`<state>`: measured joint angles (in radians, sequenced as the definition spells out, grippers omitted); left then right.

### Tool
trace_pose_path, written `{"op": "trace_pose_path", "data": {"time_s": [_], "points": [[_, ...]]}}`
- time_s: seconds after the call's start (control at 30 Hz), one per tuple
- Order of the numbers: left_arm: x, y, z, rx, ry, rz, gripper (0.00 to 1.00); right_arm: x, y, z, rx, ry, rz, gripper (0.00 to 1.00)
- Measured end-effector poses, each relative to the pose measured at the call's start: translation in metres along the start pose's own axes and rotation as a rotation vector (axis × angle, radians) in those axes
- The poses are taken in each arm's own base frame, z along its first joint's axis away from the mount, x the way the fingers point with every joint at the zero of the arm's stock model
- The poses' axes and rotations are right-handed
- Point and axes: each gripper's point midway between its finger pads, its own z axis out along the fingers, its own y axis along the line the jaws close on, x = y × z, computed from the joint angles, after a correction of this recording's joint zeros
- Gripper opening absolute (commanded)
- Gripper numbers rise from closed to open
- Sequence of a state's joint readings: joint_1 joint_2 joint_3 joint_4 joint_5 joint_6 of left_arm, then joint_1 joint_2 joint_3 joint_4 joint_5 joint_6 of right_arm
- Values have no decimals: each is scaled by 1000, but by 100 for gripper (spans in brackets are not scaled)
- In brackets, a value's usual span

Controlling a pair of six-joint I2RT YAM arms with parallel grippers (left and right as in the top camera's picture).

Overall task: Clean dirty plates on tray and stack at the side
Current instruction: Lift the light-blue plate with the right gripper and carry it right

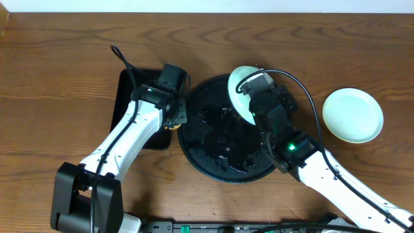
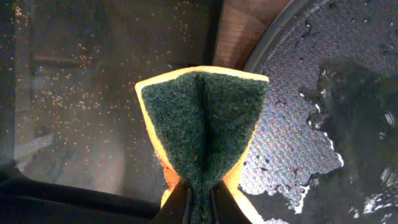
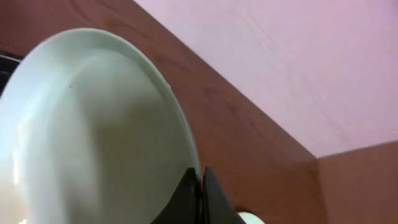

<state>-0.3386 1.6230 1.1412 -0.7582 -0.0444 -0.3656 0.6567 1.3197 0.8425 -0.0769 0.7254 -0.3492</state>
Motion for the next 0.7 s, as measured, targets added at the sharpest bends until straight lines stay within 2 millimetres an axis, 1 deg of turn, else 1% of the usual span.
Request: {"op": "trace_pose_path", "data": {"time_s": [0.13,0.3,0.4,0.5,0.57,0.7], "points": [[0,0,0,0,0,0,8,2,-5,0,29,11,-9,1],[0,0,0,0,0,0,8,4,-7,0,40,18,7,1],[0,0,0,0,0,0,8,11,-5,0,34,44,64,1],[0,0,0,0,0,0,8,22,-7,4,24,82,125,1],[0,0,0,0,0,0,8,29,-14,9,34,103,175,1],[0,0,0,0,0,0,8,48,-41,23,88,154,267,1]]}}
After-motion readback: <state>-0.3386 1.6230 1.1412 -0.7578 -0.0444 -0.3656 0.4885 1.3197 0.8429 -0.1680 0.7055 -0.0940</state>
